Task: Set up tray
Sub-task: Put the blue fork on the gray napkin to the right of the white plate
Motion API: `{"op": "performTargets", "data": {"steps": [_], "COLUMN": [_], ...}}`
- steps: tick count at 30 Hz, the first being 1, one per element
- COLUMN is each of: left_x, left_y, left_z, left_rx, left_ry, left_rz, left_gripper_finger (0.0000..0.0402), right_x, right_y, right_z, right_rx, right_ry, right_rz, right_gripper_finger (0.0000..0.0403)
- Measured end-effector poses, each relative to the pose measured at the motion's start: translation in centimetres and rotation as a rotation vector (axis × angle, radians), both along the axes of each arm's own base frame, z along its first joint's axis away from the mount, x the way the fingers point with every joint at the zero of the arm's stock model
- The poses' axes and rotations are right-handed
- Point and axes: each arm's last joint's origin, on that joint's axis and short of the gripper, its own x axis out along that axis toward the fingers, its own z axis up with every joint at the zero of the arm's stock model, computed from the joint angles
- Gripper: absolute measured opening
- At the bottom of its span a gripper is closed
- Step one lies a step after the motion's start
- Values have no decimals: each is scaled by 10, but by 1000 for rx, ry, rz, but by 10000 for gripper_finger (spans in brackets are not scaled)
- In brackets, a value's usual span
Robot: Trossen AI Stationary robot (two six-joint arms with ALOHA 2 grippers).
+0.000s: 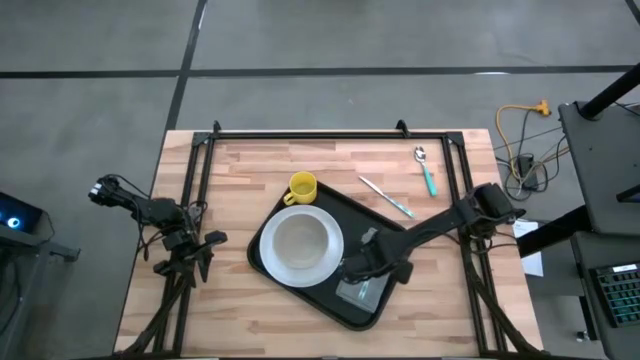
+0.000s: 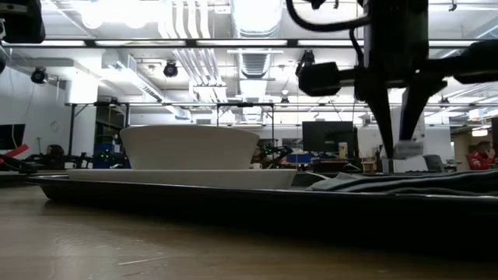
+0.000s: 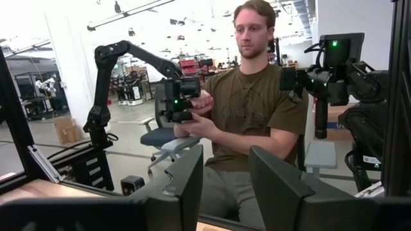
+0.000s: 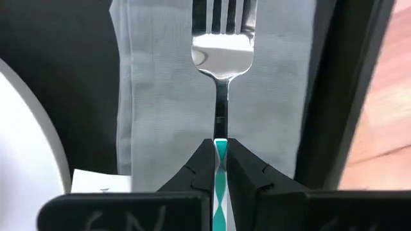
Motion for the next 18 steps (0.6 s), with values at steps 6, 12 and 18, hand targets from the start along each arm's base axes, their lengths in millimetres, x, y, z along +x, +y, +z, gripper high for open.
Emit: {"op": "performTargets", "data": {"steps": [6, 12, 18], "left_x": [0, 0, 0], "left_y": [0, 0, 0], "left_z": [0, 0, 0], "left_rx": [0, 0, 0], "left_ry": [0, 0, 0], "left_rz": [0, 0, 0], "left_gripper_finger": [112, 112, 112], "right_x": [5, 6, 5], "right_y": [-1, 0, -1], "right_z": [-10, -10, -16], "right_rx": [-2, 0, 1], "right_ry": [7, 0, -7], "right_rz": [4, 17, 12], "right_gripper_finger": [13, 13, 13]}}
